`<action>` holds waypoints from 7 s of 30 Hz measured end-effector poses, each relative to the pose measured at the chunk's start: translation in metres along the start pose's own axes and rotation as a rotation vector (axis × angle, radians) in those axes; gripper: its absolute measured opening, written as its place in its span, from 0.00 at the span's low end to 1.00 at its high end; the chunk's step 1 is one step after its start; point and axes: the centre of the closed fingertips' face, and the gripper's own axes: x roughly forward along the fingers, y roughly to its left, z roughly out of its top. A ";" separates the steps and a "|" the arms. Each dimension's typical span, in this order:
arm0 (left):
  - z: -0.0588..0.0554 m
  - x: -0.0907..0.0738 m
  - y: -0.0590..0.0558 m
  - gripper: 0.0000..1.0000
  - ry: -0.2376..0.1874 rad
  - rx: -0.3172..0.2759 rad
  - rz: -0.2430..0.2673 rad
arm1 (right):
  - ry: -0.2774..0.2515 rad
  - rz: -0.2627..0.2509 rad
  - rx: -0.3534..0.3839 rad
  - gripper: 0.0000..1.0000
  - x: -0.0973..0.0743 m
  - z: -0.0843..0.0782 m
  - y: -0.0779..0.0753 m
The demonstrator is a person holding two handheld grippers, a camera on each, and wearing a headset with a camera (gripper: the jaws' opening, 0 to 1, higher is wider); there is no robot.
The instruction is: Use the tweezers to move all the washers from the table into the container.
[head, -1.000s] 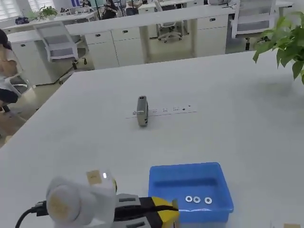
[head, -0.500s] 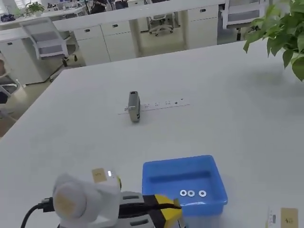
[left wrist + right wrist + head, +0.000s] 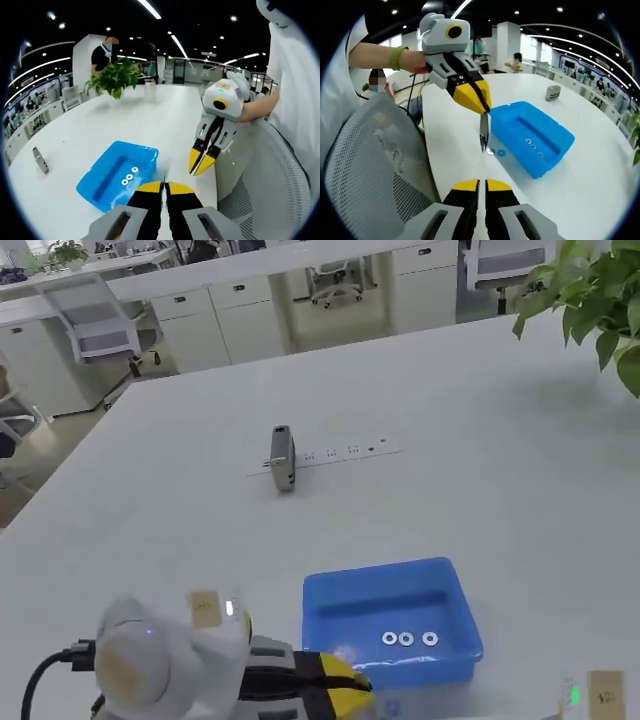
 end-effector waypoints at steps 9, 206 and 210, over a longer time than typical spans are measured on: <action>0.006 0.005 0.005 0.00 -0.011 0.009 -0.009 | 0.001 -0.002 0.000 0.00 0.000 0.000 -0.001; -0.030 -0.056 -0.021 0.89 -0.236 -0.361 0.499 | -0.309 0.065 0.271 0.05 0.066 0.103 -0.094; -0.032 -0.054 -0.023 0.87 -0.219 -0.356 0.489 | -0.355 0.052 0.209 0.03 0.050 0.113 -0.085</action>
